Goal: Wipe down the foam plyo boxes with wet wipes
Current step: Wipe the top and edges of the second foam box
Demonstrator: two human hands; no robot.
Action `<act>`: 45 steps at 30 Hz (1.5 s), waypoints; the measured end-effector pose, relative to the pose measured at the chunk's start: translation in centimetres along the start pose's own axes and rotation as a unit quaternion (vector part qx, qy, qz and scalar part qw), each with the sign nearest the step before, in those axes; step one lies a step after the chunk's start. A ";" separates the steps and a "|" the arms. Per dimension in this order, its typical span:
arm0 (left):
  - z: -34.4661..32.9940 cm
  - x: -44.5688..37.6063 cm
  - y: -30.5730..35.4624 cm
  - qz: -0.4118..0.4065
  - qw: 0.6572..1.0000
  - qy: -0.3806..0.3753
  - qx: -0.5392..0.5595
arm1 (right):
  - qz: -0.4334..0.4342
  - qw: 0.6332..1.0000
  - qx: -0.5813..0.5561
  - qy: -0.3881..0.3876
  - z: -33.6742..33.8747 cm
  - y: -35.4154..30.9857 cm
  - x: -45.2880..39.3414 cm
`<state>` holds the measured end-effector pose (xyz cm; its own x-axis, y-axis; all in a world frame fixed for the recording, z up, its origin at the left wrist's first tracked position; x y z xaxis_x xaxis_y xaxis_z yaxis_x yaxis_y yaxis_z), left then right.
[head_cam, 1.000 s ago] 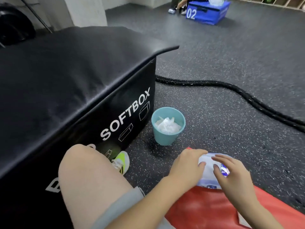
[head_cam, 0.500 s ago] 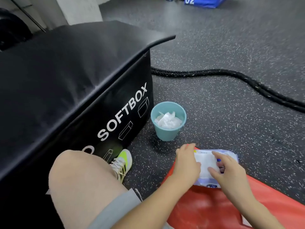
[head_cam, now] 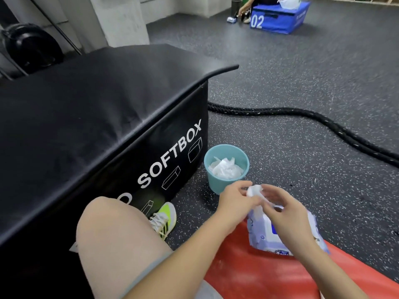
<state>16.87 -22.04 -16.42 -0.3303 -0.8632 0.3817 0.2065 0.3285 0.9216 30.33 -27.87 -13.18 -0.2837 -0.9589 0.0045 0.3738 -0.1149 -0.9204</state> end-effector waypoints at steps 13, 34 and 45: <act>14.2 12.6 9.9 -0.175 0.980 0.024 0.095 | 0.115 0.968 -0.200 -0.102 -6.1 -17.6 0.9; 43.0 45.1 3.5 -0.274 0.898 0.290 0.182 | 0.108 0.792 -0.207 -0.564 -38.5 -39.6 22.0; 60.5 44.4 -6.9 -0.197 0.848 0.335 0.360 | -0.063 0.745 -0.215 -0.628 -60.1 -39.5 22.7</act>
<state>-54.93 -39.47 -1.63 0.4050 -0.9048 0.1312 -0.4947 -0.0962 0.8637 -43.97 -29.48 -0.21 0.8591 -0.4645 0.2151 0.0200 -0.3894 -0.9208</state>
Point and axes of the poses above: each hand's wrist, its own x-axis away from the middle knuckle, its own z-axis out of the back of the hand, y = z × x, the point moved 8 cm from there along -x, towards the middle knuckle, and after that the axes turned 4 degrees about -y, right-handed, at the moved point
